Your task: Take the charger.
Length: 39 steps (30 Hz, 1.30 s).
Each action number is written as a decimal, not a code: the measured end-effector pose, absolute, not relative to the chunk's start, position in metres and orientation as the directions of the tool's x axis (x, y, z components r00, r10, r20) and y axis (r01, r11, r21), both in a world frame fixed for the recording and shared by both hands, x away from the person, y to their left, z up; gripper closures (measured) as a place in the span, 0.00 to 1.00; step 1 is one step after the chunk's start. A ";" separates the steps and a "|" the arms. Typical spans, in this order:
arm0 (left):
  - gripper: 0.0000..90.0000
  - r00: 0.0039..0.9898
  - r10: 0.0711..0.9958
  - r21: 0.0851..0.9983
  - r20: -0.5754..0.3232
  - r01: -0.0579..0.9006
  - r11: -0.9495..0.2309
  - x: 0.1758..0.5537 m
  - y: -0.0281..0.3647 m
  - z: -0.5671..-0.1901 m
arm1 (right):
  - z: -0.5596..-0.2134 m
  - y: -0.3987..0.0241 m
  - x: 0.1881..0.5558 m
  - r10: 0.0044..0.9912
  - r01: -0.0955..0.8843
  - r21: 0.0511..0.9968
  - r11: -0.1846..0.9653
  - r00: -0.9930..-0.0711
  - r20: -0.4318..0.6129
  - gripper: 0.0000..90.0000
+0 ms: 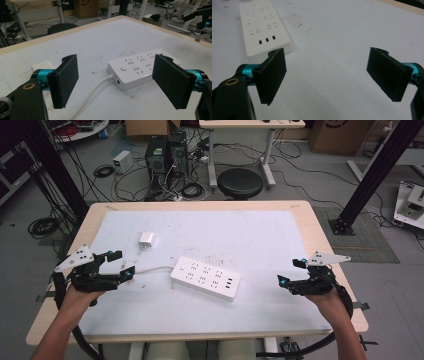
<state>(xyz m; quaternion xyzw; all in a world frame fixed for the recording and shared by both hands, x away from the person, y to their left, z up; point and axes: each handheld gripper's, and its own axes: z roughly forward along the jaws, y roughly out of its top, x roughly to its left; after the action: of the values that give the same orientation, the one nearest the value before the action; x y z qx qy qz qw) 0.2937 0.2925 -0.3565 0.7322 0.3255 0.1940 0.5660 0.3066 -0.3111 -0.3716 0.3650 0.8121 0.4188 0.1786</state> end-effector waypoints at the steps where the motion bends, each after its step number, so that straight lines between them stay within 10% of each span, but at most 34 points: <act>1: 0.24 0.713 0.696 0.955 -0.084 0.257 -0.147 0.294 0.292 -0.356 | -0.371 -0.311 0.307 0.739 0.437 0.813 0.385 -0.674 0.012 0.18; 39: 0.23 0.375 0.924 0.920 -0.081 0.384 -0.076 0.385 0.262 -0.343 | -0.368 -0.305 0.315 0.752 0.441 0.811 0.384 -0.659 0.002 0.18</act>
<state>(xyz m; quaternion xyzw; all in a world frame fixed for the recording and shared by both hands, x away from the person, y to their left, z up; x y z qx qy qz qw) 0.3845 0.2624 -0.3430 0.6771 0.4828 0.2817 0.4785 0.3150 -0.3052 -0.3684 0.3682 0.8103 0.4155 0.1874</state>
